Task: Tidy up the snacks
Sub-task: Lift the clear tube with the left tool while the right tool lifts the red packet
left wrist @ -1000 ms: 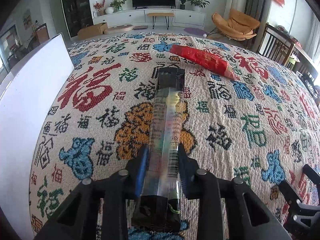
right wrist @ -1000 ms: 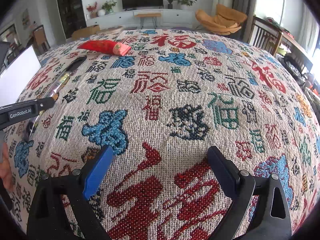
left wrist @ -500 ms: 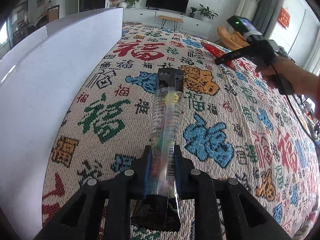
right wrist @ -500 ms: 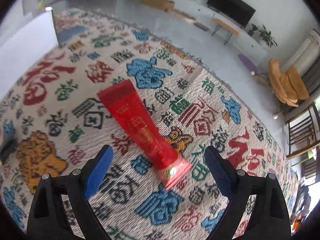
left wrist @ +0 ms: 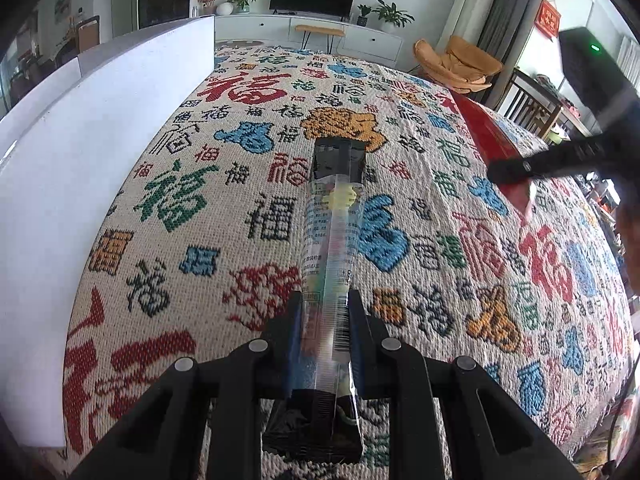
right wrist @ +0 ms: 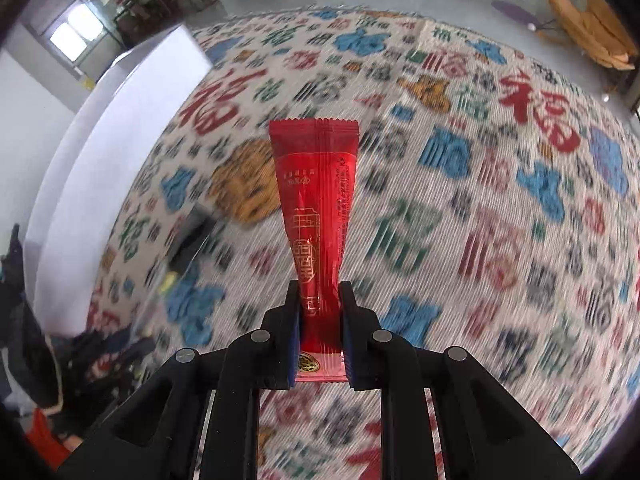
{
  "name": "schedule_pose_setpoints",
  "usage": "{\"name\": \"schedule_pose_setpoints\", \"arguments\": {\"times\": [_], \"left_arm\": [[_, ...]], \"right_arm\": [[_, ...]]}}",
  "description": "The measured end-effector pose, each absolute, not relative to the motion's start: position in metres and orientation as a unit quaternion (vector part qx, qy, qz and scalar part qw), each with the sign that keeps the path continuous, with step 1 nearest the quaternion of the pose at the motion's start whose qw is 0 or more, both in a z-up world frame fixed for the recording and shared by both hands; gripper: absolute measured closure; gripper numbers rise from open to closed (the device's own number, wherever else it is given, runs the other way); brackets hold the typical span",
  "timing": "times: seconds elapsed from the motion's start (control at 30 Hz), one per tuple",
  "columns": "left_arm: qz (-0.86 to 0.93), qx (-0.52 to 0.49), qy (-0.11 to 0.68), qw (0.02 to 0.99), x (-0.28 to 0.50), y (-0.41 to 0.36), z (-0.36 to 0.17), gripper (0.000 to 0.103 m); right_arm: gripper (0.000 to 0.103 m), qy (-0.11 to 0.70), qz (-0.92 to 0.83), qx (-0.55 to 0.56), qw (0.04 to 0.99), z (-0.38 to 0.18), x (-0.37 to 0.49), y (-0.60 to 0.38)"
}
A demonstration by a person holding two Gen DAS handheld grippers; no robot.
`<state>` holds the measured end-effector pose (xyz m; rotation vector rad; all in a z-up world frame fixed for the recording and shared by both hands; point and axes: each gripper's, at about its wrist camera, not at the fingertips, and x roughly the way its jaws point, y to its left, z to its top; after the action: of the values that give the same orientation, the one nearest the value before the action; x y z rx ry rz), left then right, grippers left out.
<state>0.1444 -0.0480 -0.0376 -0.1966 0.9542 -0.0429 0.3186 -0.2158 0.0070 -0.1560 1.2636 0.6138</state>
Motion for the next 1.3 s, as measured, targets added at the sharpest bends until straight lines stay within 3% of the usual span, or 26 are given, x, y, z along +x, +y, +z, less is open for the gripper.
{"name": "schedule_pose_setpoints", "arguments": {"times": [0.13,0.17,0.2,0.27,0.3,0.5,1.17,1.3], "left_arm": [[0.018,-0.064,0.456,0.887,0.131,-0.059,-0.041,0.078],[0.028,-0.052,0.450,0.891,0.128,-0.061,-0.042,0.067],[0.036,-0.037,0.447,0.893,0.127,-0.064,-0.044,0.042],[0.048,-0.021,0.449,0.892,0.127,-0.065,-0.047,0.007],[0.053,-0.017,0.447,0.893,0.127,-0.064,-0.048,0.004],[0.049,-0.036,0.462,0.885,0.133,-0.054,-0.057,0.000],[0.048,-0.034,0.456,0.888,0.131,-0.058,-0.059,0.000],[0.020,-0.033,0.486,0.873,0.138,-0.054,-0.056,0.000]], "right_arm": [[0.083,0.542,0.259,-0.079,0.796,-0.013,0.240,-0.225],[0.079,0.523,0.243,-0.087,0.812,-0.021,0.228,-0.225],[0.058,0.503,0.227,-0.101,0.828,-0.031,0.217,-0.221],[0.023,0.478,0.207,-0.109,0.847,-0.048,0.204,-0.219],[0.023,0.465,0.199,-0.107,0.856,-0.052,0.199,-0.219],[0.018,0.438,0.188,-0.096,0.874,-0.054,0.194,-0.221],[0.016,0.435,0.183,-0.100,0.876,-0.055,0.192,-0.218],[0.012,0.445,0.190,-0.104,0.869,-0.056,0.194,-0.215]]}}
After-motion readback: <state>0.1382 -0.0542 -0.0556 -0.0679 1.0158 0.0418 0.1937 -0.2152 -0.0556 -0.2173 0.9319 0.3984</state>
